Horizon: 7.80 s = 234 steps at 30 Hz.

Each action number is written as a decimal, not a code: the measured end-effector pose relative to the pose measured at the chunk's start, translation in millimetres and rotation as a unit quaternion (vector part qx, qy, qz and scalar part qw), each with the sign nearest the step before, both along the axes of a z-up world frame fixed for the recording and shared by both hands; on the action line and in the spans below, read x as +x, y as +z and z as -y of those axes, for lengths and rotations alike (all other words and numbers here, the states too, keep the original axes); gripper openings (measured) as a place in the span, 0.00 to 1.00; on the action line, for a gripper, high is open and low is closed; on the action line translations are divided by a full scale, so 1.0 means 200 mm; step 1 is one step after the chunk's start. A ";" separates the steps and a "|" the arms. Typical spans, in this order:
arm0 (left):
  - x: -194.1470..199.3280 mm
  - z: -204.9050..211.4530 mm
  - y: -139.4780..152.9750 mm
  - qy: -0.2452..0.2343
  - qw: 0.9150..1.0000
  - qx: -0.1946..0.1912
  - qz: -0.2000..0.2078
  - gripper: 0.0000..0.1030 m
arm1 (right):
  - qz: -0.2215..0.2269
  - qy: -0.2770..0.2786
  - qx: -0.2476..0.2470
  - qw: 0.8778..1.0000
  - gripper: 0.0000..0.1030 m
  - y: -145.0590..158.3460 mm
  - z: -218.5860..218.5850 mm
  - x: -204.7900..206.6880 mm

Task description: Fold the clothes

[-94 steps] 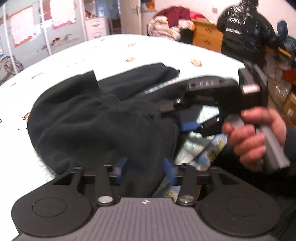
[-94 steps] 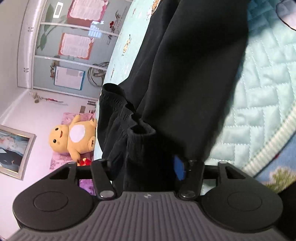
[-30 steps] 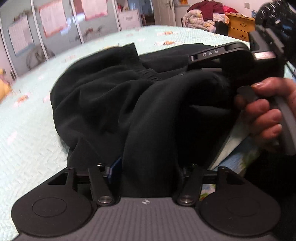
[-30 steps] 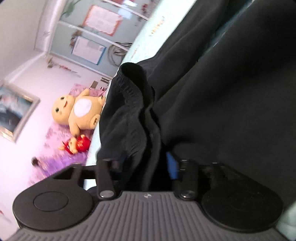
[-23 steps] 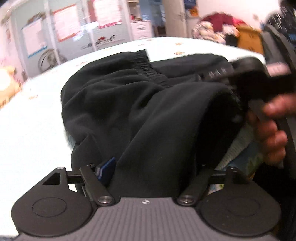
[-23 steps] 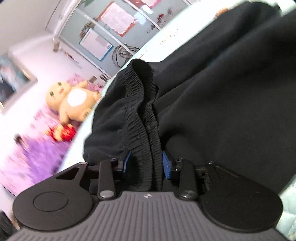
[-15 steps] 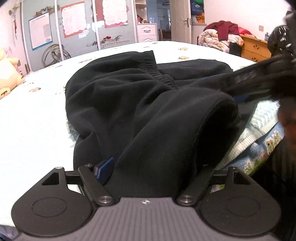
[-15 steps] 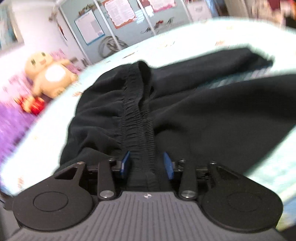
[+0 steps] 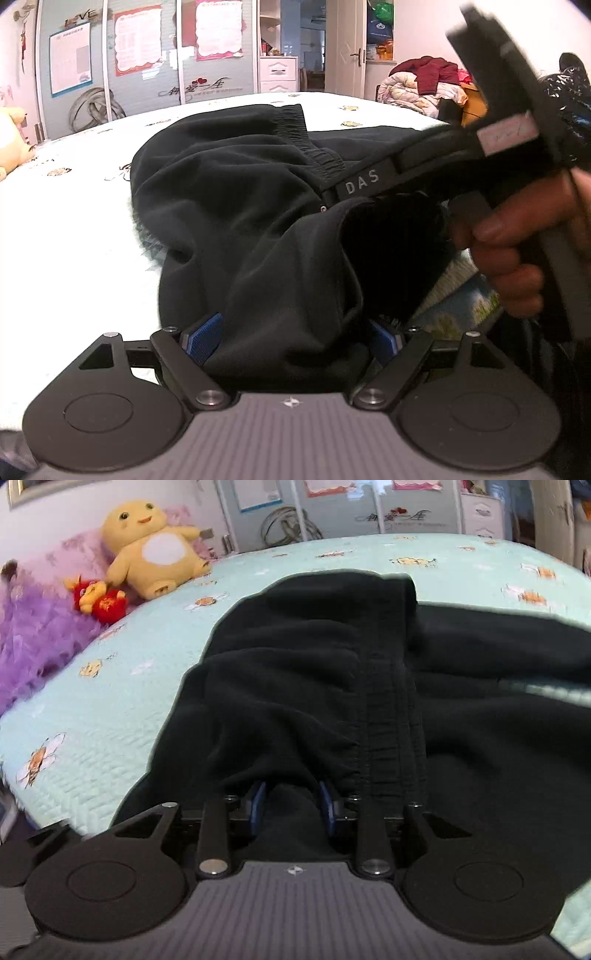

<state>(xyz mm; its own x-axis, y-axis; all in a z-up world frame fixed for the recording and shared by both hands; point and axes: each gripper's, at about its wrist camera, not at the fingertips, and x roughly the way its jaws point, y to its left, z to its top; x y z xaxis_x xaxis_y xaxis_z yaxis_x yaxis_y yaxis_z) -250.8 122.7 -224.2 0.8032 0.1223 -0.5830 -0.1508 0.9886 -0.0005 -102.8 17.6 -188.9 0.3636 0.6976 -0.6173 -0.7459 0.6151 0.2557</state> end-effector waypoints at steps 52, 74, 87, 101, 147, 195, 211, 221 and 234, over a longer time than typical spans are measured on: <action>0.68 -0.28 0.02 0.146 0.988 -0.044 0.027 1.00 | 0.105 -0.157 0.018 0.982 0.60 -0.17 0.31 0.35; 0.68 -0.29 0.02 0.143 0.988 -0.056 0.033 1.00 | 0.129 -0.158 -0.020 0.979 0.60 -0.17 0.26 0.32; 0.72 -0.29 0.04 0.140 0.989 -0.049 0.011 1.00 | 0.147 -0.159 -0.053 0.975 0.60 -0.16 0.21 0.31; 0.87 -0.36 0.08 0.137 0.988 -0.077 -0.006 1.00 | 0.171 -0.171 -0.086 0.967 0.66 -0.16 0.16 0.28; 0.94 -0.77 0.14 0.136 0.970 -0.201 -0.019 0.98 | 0.258 -0.149 -0.041 0.954 0.76 0.35 0.00 0.15; 0.99 -0.73 0.11 0.132 0.973 -0.183 -0.042 1.00 | 0.099 -0.110 -0.013 0.989 0.25 -0.05 -0.51 0.79; 0.99 -0.74 0.12 0.131 0.970 -0.200 -0.046 1.00 | 0.090 -0.114 0.004 0.989 0.27 -0.06 -0.50 0.77; 0.94 -0.81 0.16 0.146 0.960 -0.240 -0.008 1.00 | 0.090 -0.114 0.005 0.989 0.27 -0.06 -0.50 0.77; 0.96 -0.82 0.11 0.139 0.964 -0.223 -0.027 1.00 | 0.131 -0.122 0.014 0.984 0.63 0.09 -0.47 0.67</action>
